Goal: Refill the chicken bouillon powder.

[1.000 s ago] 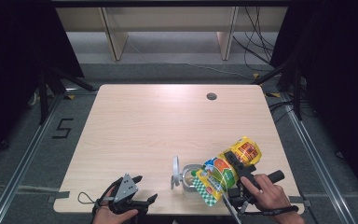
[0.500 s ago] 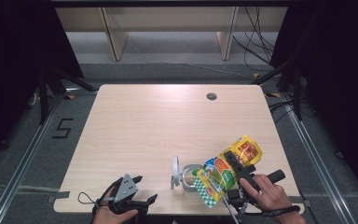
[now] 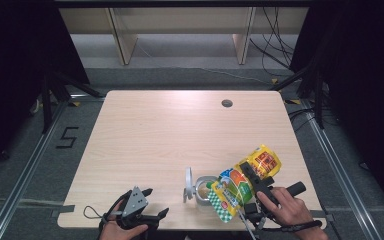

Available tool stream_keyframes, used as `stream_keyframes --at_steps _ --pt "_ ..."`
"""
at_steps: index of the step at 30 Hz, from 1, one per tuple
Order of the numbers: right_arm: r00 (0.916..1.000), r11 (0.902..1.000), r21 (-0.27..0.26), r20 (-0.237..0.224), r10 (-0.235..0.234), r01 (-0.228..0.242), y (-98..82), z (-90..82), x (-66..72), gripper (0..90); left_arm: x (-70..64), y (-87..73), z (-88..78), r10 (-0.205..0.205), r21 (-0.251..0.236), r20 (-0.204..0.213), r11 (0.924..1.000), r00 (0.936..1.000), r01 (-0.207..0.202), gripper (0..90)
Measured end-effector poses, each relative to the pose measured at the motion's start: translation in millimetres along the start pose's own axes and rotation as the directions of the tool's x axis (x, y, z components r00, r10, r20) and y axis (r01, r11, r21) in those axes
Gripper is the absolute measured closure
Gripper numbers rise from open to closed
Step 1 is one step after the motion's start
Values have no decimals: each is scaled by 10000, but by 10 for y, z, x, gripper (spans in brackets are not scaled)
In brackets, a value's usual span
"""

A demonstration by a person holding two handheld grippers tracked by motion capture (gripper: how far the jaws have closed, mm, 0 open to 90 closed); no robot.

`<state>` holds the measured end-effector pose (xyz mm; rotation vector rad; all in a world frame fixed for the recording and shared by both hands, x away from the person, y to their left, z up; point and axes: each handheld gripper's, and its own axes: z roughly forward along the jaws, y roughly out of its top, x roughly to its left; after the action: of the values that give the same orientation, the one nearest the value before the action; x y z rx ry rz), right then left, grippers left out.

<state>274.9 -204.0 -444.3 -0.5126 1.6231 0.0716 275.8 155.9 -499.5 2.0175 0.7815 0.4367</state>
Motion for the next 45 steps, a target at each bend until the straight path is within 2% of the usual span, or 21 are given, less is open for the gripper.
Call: stream_keyframes --at_steps 1,3,5,8,9,15,17,18,25,28,37,39,40,41,42,44,45 --pt "9999 9999 16 -12 153 -153 0 -2 12 435 1 2 -4 6 52 37 10000 10000 -6 181" --pt "9998 9998 -63 76 -165 165 -5 -6 2 437 2 0 -4 4 48 26 10000 10000 -4 181" --pt "9993 9997 -50 296 -231 233 -3 -11 -9 437 0 -1 -1 -21 -52 -50 10000 10000 21 181" --pt "9993 9996 -76 252 -285 287 -6 -12 -15 438 0 -1 -5 -20 42 19 10000 10000 20 181" --pt "9989 9996 -125 387 -258 263 -9 -6 -14 438 1 0 -4 -11 25 11 10000 10000 11 181" --pt "9989 9996 -128 404 -244 249 -17 -5 -11 439 0 -1 -1 -18 -46 -52 10000 10000 17 181" --pt "9989 9996 -109 395 -262 266 -18 -10 -11 440 -1 1 -6 -18 66 35 10000 10000 17 181" --pt "9989 9997 -82 407 -228 231 -19 -13 -9 440 -23 -9 1 -311 -1 -17 9995 9995 311 181" --pt "9987 9995 -105 414 -310 314 -19 -8 -17 440 -11 -4 1 -176 4 -17 9998 9998 176 181" --pt "9982 9994 -71 506 -327 331 -21 -17 -18 440 -21 -8 4 -300 -13 -9 9995 9995 300 181" --pt "9978 9993 -45 551 -356 359 -28 -18 -18 443 -13 -4 0 -266 44 15 9996 9996 266 181" --pt "9983 9994 -69 488 -334 338 -32 -22 -18 466 -14 -5 0 -228 31 -4 9997 9997 228 181" --pt "9992 9999 -35 370 -129 130 -35 -22 -2 467 -16 -5 3 -255 -7 -23 9997 9997 255 181" --pt "9991 9999 -23 394 -124 125 -33 -22 0 468 -17 -5 3 -266 -19 -32 9996 9996 266 181" --pt "9983 9993 -72 471 -353 357 -27 -23 -10 468 -21 -5 3 -293 -11 -14 9996 9996 293 181" --pt "9991 9995 -88 310 -301 304 -25 -22 -8 468 -22 -7 4 -299 -9 -3 9996 9996 299 181" --pt "9983 9996 -94 512 -276 281 -26 -24 -14 469 -18 -5 3 -266 -13 -22 9996 9996 266 181"
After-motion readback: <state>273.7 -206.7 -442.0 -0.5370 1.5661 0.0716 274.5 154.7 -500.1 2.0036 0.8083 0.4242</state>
